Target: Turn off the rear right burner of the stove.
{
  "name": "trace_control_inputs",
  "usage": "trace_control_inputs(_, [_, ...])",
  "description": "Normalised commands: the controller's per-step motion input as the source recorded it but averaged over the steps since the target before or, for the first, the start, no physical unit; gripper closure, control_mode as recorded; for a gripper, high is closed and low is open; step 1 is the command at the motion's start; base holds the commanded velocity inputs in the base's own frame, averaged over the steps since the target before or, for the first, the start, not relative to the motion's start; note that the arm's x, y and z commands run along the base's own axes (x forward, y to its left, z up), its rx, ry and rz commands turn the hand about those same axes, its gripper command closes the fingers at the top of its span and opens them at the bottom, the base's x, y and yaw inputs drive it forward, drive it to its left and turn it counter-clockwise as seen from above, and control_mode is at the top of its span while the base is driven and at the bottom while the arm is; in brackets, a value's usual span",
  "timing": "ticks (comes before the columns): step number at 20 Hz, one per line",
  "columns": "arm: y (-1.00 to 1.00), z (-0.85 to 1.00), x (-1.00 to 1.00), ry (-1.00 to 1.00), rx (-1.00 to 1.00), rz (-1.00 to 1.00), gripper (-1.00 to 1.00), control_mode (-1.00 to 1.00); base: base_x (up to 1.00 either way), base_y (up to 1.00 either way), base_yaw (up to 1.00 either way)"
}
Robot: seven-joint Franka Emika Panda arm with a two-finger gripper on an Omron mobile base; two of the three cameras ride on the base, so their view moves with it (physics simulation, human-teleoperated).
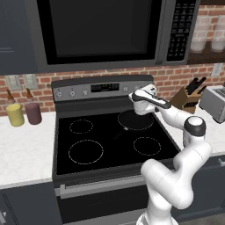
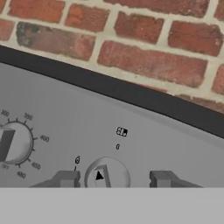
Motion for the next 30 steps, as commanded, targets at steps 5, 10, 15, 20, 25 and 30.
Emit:
trace_control_inputs(5, [0.00,0.01,0.00,0.00,0.00,0.00,1.00,-1.00,0.00,0.00,0.00])
trace_control_inputs(10, [-0.01,0.03,0.04,0.00,0.06,0.00,1.00,-1.00,0.00,0.00,0.00])
trace_control_inputs(15, [-0.07,0.07,0.19,0.01,0.15,-0.04,1.00,-1.00,0.00,0.00,0.00])
trace_control_inputs(20, [-0.17,0.10,0.33,0.03,0.23,-0.07,1.00,-1.00,0.00,0.00,0.00])
trace_control_inputs(25, [-0.23,0.14,0.43,0.02,0.25,-0.09,1.00,-1.00,0.00,0.00,0.00])
trace_control_inputs(30, [-0.29,0.22,0.41,0.00,0.29,-0.12,1.00,-1.00,0.00,0.00,0.00])
